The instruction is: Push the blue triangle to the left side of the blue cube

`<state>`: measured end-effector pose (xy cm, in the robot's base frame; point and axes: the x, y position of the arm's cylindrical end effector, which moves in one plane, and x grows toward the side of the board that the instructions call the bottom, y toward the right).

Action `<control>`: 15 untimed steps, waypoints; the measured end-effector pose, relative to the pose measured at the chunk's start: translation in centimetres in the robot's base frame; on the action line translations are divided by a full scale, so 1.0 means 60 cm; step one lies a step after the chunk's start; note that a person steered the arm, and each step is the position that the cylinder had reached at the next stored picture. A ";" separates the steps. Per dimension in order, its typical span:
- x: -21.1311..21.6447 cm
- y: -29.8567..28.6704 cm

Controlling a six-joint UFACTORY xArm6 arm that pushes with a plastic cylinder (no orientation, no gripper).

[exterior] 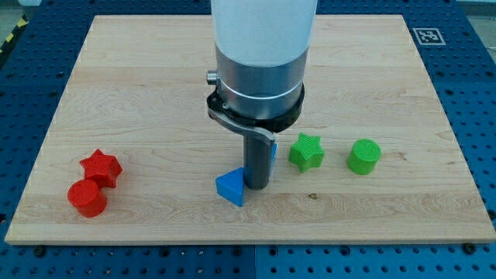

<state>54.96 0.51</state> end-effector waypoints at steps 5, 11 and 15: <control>0.073 -0.094; 0.070 -0.027; -0.014 -0.067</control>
<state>54.15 -3.50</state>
